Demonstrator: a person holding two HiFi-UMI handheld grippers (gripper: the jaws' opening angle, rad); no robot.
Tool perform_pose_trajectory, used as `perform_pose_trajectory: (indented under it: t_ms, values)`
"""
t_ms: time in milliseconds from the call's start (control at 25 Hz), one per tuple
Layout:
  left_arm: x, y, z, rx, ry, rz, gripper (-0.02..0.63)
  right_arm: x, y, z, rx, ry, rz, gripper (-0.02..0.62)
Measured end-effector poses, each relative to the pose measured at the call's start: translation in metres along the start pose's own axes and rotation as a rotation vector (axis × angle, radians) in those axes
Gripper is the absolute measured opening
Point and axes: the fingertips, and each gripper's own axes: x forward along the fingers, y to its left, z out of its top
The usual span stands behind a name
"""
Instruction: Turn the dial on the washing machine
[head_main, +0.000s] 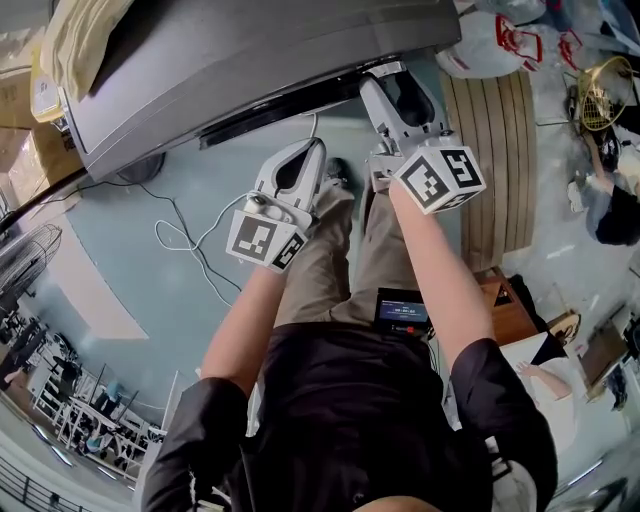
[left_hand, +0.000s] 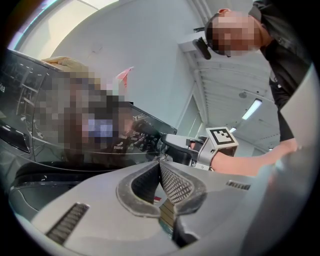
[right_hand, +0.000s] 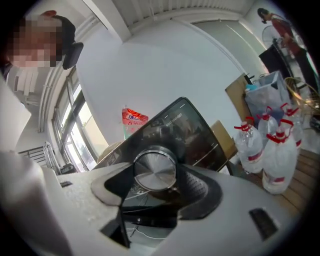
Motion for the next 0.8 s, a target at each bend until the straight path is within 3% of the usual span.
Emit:
perform_pose_trajectory:
  t_ms: [800]
  values:
    - [0.0005,-0.0005,-0.0004,0.002,-0.010,0.008,-0.006,0.0016,-0.0006,-0.0008,0.238,-0.007,0.050,0.273]
